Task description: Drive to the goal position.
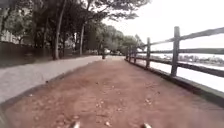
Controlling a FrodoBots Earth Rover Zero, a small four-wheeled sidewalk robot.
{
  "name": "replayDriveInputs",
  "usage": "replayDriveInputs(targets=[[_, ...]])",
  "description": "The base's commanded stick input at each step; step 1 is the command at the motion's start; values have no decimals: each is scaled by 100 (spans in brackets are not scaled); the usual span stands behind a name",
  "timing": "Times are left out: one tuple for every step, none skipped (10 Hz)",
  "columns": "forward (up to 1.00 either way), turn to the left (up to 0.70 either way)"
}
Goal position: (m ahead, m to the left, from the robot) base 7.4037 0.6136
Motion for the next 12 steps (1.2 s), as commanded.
replayDriveInputs(targets=[[50,0],[50,0],[50,0],[50,0],[50,0],[50,0],[50,0],[50,0],[50,0],[50,0],[50,0],[50,0]])
